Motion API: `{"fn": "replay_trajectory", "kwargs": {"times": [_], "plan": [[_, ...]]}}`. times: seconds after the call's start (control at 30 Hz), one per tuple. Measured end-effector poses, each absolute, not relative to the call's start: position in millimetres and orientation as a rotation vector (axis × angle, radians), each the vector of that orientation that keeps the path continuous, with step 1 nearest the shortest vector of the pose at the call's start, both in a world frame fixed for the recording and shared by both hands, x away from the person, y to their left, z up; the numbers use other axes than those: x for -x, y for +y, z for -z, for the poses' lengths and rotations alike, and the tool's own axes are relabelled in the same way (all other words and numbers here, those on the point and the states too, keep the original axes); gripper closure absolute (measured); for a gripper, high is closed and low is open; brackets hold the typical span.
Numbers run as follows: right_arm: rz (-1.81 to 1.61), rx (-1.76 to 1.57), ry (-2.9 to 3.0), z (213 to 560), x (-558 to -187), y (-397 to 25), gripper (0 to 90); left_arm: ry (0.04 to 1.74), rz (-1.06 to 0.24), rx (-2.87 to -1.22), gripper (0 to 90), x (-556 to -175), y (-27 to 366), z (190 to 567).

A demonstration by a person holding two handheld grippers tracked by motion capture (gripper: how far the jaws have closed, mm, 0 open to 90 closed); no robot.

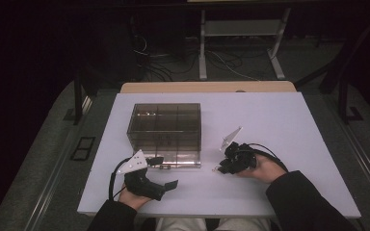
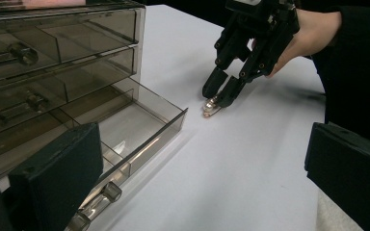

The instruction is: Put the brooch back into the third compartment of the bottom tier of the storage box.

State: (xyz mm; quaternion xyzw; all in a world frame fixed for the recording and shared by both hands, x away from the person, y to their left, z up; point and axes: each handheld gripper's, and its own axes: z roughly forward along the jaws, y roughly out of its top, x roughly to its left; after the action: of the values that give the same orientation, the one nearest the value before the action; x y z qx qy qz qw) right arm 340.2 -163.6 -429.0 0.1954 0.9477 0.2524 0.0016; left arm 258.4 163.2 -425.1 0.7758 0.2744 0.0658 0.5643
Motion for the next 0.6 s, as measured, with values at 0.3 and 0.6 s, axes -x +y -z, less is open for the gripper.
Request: {"fn": "replay_trajectory", "kwargs": {"times": [0.3, 0.6], "plan": [[-0.756, -0.591, 2.975, 428.8, -339.0, -164.0, 77.5, 0.649, -0.156, -1.82, 0.0, -258.2, 163.9, 425.0], [-0.741, -0.594, 2.982, 428.0, -338.2, -163.6, 78.5, 0.65, -0.155, -1.819, 0.0, -258.1, 164.0, 425.0]]}}
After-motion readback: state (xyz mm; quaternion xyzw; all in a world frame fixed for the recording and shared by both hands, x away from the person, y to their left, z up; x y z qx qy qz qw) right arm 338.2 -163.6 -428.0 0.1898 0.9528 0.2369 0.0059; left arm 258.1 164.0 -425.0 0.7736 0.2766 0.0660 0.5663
